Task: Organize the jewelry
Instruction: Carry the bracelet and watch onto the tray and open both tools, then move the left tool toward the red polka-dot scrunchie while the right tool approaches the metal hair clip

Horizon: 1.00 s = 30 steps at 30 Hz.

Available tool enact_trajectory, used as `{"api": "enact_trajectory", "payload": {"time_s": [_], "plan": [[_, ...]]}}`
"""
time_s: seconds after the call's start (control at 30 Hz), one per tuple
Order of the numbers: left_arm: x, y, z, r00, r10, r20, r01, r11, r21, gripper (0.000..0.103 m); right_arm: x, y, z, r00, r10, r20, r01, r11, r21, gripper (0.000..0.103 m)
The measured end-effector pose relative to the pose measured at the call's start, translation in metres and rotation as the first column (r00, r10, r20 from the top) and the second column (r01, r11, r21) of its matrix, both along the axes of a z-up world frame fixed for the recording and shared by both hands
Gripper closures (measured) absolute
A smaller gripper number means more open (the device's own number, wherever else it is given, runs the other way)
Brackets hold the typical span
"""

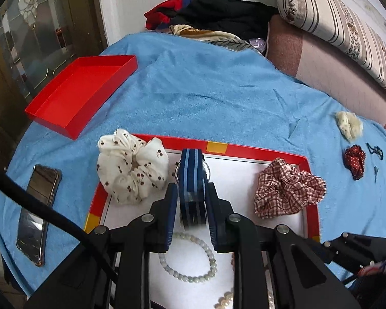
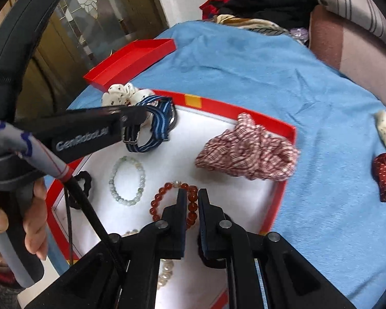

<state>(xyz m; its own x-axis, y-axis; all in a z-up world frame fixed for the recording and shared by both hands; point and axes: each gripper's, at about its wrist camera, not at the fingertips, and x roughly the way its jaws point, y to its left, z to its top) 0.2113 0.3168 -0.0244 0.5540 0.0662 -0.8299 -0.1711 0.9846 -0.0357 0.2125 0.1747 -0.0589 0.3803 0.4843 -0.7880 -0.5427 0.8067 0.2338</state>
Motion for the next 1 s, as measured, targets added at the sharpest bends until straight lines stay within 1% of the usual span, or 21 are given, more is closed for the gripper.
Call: {"api": "enact_trajectory", "payload": {"time_s": [0.03,0.07,0.1,0.17,0.3,0.47,0.6,0.77,0.9,0.93,1.0], "plan": [[-0.002,0.001,0.002,1.0,0.002,0.001,-0.002,1.0,-0.01,0.074,-0.001,-0.005,0.004,1.0,-0.005,0.007,0.005,1.0,0.003,0.09],[-0.004,0.001,0.005,1.0,0.003,0.007,-0.003,1.0,-0.018,0.065,0.002,-0.007,0.007,1.0,-0.008,0.011,0.008,1.0,0.007,0.087],[-0.007,0.002,0.008,1.0,0.007,0.017,-0.007,1.0,-0.023,0.058,0.002,-0.011,0.011,1.0,-0.014,0.016,0.013,1.0,0.015,0.081],[-0.012,0.002,0.016,0.999,0.017,0.034,-0.016,1.0,-0.023,0.055,0.0,-0.022,0.018,0.999,-0.033,0.026,0.032,0.999,0.031,0.073],[-0.025,0.002,0.03,0.998,0.034,0.049,-0.032,0.999,-0.044,0.055,-0.013,-0.042,0.023,0.998,-0.047,0.04,0.046,0.999,0.026,0.072],[-0.047,-0.004,0.045,0.996,0.054,0.069,-0.051,0.998,-0.047,0.055,-0.037,-0.076,0.027,0.996,-0.063,0.065,0.062,0.998,0.015,0.071],[-0.07,-0.022,0.053,0.995,0.06,0.081,-0.057,0.997,-0.044,0.055,-0.056,-0.113,0.027,0.991,-0.11,0.081,0.109,0.994,0.011,0.066],[-0.097,-0.065,0.055,0.995,0.041,0.092,-0.043,0.999,0.01,0.054,-0.074,-0.157,0.019,0.98,-0.183,0.072,0.184,0.983,-0.005,0.064],[-0.113,-0.112,0.053,0.995,-0.024,0.093,0.02,0.999,0.042,0.054,-0.091,-0.196,0.008,0.968,-0.244,0.053,0.245,0.969,-0.021,0.063],[-0.118,-0.126,0.052,0.995,-0.043,0.095,0.038,0.998,0.053,0.053,-0.095,-0.205,0.007,0.965,-0.259,0.051,0.26,0.965,-0.023,0.063],[-0.125,-0.15,0.052,0.992,-0.075,0.104,0.067,0.995,0.077,0.047,-0.102,-0.221,0.005,0.958,-0.282,0.049,0.283,0.959,-0.024,0.063]]}}
